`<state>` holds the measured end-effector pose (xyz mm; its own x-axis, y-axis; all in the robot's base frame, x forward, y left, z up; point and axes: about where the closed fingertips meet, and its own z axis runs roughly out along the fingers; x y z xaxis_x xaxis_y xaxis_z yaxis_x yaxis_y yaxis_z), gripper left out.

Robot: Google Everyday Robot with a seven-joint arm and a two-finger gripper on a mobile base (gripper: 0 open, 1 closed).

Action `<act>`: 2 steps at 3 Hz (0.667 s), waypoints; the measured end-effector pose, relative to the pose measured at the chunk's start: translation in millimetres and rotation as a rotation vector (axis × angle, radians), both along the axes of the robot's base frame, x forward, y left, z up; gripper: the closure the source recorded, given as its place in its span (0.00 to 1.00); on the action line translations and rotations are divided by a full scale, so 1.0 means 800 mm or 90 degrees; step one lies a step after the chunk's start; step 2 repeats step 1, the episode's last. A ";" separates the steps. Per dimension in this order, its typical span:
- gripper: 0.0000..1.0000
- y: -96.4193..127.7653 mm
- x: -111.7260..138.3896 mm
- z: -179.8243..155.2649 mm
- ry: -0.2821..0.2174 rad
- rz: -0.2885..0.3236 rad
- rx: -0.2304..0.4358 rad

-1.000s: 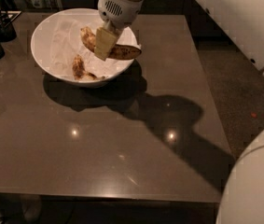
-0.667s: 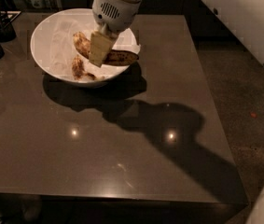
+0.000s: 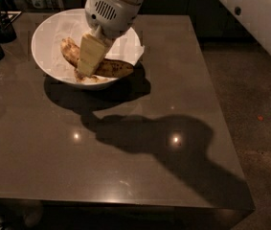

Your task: Pick banana from white bowl

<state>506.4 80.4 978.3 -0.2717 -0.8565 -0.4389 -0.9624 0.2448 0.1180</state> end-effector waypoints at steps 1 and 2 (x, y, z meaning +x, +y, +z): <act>1.00 0.002 -0.001 0.001 0.001 0.001 0.004; 1.00 0.002 -0.001 0.001 0.001 0.001 0.004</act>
Offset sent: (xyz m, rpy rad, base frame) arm 0.0000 0.0000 0.0000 0.0000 0.0000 0.0000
